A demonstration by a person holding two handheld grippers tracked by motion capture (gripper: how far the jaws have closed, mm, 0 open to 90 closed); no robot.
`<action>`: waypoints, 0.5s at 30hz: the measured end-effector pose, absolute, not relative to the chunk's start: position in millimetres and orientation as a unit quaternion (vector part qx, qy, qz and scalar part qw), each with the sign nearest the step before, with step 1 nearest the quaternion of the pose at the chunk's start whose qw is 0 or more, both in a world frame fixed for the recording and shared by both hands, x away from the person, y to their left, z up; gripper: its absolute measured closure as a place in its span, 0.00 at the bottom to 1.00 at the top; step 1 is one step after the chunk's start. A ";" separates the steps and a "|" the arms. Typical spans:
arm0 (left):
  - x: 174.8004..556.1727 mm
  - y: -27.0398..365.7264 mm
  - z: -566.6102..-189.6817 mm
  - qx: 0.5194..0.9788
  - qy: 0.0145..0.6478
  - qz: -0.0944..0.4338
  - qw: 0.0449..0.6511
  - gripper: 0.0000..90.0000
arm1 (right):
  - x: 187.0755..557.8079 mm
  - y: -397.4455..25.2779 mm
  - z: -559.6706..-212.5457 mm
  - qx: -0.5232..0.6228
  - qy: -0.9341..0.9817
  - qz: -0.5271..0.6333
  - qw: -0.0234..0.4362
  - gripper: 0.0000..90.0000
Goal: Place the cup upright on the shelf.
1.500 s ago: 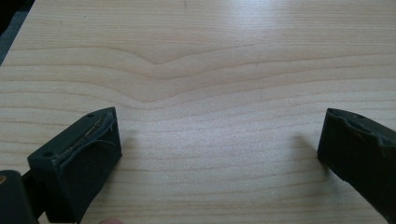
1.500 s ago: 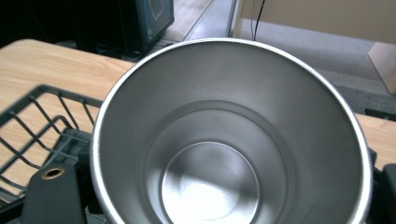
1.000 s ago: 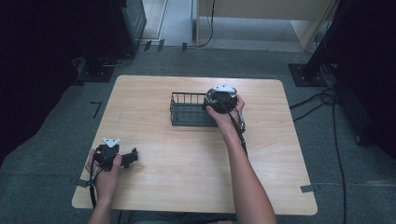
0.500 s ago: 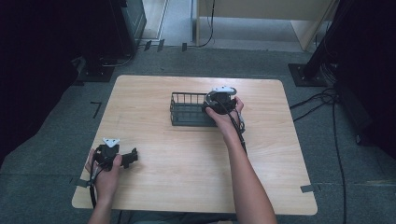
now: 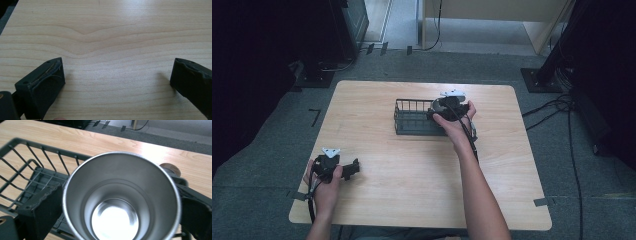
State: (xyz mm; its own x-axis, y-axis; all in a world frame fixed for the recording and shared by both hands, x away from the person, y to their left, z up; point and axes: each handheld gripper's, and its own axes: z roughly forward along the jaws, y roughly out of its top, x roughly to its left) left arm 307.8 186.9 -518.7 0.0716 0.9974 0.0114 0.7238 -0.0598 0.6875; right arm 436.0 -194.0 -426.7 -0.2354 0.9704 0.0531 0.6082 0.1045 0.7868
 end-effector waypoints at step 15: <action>307.8 186.9 -518.8 0.681 0.631 0.256 0.267 0.00 | 400.4 -215.4 -406.2 0.560 0.680 0.395 0.260 0.00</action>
State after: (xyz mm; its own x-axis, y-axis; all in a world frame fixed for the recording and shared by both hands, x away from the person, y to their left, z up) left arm 307.8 186.9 -518.8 0.0715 0.9974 0.0111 0.7236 -0.0595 0.6877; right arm 400.4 -215.4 -406.2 -0.2376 0.9672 0.0895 0.5564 0.0600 0.8287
